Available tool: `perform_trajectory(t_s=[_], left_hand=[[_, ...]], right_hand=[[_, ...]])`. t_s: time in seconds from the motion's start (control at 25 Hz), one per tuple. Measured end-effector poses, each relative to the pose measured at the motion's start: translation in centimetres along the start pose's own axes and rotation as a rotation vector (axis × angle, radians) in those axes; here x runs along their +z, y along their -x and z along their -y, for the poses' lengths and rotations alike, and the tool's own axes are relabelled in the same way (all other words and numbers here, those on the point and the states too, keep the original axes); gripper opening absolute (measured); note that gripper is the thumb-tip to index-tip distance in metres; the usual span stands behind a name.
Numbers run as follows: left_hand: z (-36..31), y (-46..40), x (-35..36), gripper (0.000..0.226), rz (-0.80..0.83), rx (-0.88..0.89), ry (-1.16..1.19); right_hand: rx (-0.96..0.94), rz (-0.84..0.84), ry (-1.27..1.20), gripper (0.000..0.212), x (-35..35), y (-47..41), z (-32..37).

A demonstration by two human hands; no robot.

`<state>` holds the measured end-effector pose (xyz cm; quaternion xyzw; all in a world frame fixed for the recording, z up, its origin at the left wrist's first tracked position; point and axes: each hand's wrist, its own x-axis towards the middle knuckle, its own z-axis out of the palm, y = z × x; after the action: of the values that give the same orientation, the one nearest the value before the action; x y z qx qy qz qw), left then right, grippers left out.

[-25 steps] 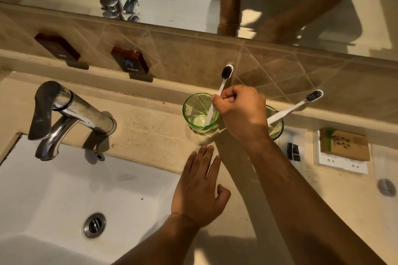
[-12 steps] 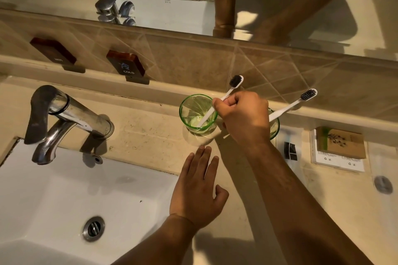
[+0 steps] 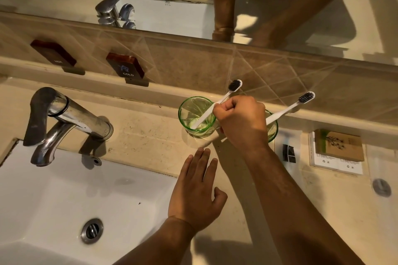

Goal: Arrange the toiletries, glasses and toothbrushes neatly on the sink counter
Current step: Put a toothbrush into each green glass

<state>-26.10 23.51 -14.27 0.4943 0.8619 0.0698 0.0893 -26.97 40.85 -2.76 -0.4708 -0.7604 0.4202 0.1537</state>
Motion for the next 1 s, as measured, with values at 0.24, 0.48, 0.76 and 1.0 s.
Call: perform_trajectory(t_s=[0.24, 0.48, 0.76, 1.0], left_hand=[[0.00, 0.03, -0.05, 0.066, -0.014, 0.005, 0.007], [0.01, 0.03, -0.15, 0.067, -0.009, 0.012, -0.014], [0.01, 0.13, 0.08, 0.068, 0.014, 0.009, -0.039], [-0.02, 0.13, -0.13, 0.066, -0.019, -0.005, 0.013]], right_hand=[[0.030, -0.030, -0.105, 0.028, 0.50, -0.47, -0.02], [0.011, -0.075, -0.102, 0.030, 0.69, -0.72, -0.29], [0.032, -0.048, -0.103, 0.033, 0.80, -0.89, -0.32], [0.027, -0.024, -0.083, 0.036, 0.13, -0.82, 0.26]])
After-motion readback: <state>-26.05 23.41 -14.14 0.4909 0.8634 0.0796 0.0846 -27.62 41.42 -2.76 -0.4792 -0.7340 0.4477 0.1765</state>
